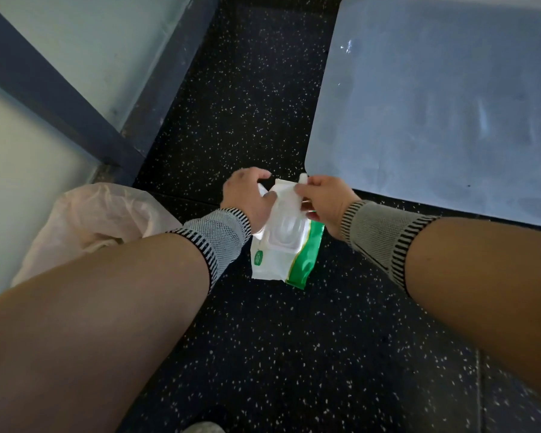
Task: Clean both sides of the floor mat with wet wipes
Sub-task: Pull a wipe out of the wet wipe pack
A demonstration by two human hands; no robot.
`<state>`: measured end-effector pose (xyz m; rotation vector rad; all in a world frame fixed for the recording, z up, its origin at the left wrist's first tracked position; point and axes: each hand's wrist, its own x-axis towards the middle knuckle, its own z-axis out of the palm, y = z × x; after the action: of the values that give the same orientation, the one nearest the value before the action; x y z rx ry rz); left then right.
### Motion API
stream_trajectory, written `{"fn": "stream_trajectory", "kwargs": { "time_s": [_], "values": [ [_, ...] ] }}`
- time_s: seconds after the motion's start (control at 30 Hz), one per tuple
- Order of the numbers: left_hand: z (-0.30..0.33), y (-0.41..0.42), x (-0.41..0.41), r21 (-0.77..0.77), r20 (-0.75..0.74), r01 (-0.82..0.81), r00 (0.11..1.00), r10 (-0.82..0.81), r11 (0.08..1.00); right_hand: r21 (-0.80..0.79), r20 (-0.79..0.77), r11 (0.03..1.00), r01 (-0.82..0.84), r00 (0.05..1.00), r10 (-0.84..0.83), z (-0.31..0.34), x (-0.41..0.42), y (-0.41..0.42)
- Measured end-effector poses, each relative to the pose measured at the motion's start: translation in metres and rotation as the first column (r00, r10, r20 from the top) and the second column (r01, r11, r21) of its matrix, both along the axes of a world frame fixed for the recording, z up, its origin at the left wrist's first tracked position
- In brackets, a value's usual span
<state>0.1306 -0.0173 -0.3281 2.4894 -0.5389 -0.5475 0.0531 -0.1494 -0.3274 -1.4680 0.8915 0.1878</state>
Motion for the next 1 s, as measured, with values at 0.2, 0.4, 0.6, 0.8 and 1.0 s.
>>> {"fn": "stream_trajectory", "kwargs": {
  "time_s": [0.2, 0.4, 0.6, 0.8, 1.0],
  "values": [
    [-0.005, 0.012, 0.000, 0.130, -0.032, -0.019, 0.999, 0.023, 0.991, 0.211, -0.003, 0.944, 0.252, 0.966, -0.257, 0.000, -0.004, -0.013],
    [-0.003, 0.011, 0.000, 0.244, 0.021, 0.049, 0.998, -0.055, 0.968, -0.424, -0.348, 0.606, -0.673, 0.739, 0.577, 0.002, -0.016, -0.019],
    [-0.001, 0.010, -0.001, 0.257, 0.025, 0.081, 0.996, -0.090, 0.963, -0.463, -0.249, 0.712, -0.528, 0.848, 0.468, 0.019, -0.008, -0.017],
    [0.007, 0.009, -0.005, 0.171, -0.015, 0.074, 0.997, -0.072, 0.983, 0.210, 0.068, 0.910, 0.357, 0.924, -0.377, 0.037, -0.005, -0.043],
    [-0.005, 0.019, -0.032, 0.463, 0.012, 0.647, 0.679, -0.734, 0.606, -0.150, -0.057, 0.973, 0.174, 0.981, -0.184, 0.010, -0.021, -0.044]
  ]
}}
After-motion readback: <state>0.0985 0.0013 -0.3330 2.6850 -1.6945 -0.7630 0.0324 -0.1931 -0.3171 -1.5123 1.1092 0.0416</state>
